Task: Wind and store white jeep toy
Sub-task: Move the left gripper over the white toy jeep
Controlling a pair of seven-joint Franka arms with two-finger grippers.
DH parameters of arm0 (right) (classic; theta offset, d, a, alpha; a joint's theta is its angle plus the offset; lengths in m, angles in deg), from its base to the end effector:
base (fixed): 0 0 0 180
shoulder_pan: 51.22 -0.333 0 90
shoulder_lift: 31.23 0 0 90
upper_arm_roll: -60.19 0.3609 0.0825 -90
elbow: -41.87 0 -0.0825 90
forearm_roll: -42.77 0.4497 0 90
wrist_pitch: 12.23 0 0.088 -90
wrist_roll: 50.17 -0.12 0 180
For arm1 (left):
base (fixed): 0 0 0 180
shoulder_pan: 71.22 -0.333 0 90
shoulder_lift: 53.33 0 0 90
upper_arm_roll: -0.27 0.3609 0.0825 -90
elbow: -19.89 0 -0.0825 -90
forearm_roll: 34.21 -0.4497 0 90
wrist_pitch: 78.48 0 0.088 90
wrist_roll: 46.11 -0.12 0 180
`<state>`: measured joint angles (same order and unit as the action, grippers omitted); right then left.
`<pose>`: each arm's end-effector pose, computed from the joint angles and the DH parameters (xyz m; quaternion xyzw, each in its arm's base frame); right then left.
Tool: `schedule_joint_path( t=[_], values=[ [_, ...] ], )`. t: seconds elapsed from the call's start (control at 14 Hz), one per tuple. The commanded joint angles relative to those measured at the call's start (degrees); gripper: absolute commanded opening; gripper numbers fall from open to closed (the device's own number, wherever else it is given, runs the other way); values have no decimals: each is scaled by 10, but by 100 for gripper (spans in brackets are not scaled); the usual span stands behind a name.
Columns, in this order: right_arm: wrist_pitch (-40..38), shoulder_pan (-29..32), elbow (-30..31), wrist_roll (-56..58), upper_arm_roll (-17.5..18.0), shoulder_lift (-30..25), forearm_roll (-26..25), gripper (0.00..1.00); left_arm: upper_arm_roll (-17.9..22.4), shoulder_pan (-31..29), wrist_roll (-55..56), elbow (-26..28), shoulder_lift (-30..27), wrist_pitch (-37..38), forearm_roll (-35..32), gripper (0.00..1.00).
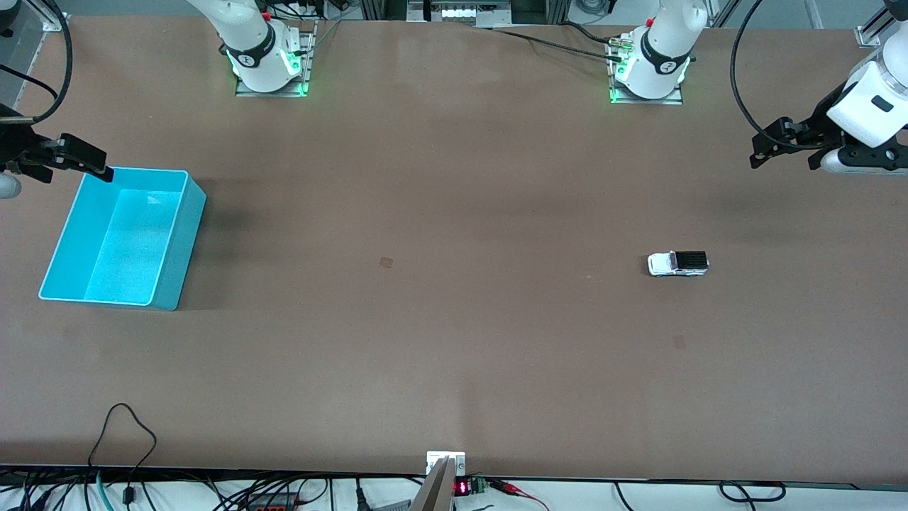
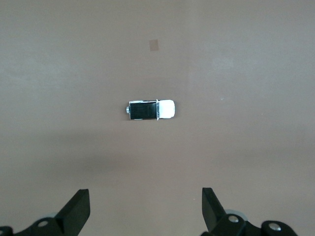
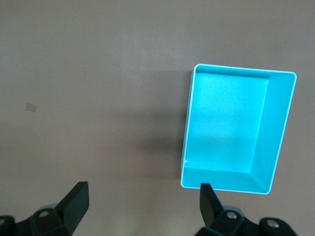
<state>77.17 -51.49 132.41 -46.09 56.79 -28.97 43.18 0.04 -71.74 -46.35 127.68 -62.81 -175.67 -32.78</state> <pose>0.6297 -0.0329 0.6258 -0.9995 -0.0082 0.0294 0.0043 0.5645 0.0000 0.5975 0.9999 0.0021 -0.0097 0.0121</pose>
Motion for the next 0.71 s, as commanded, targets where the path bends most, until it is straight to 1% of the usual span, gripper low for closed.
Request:
schedule_joint_path(
  t=[0.0, 0.21, 0.36, 0.5, 0.64],
  values=[
    [-5, 2, -5, -3, 1, -2, -6, 100, -6, -5, 5, 23, -26, 1, 5, 100],
    [-5, 2, -5, -3, 1, -2, -6, 100, -6, -5, 3, 21, -17, -2, 4, 100],
    [-6, 2, -5, -5, 1, -2, -6, 100, -6, -5, 0, 15, 8, -7, 5, 100],
    [-6, 4, -5, -7, 1, 7, -3, 100, -6, 1, -2, -21, 66, 1, 5, 100],
    [-7, 4, -5, 0, 1, 24, -5, 100, -7, 3, -3, -34, 111, 8, 9, 100]
  ],
)
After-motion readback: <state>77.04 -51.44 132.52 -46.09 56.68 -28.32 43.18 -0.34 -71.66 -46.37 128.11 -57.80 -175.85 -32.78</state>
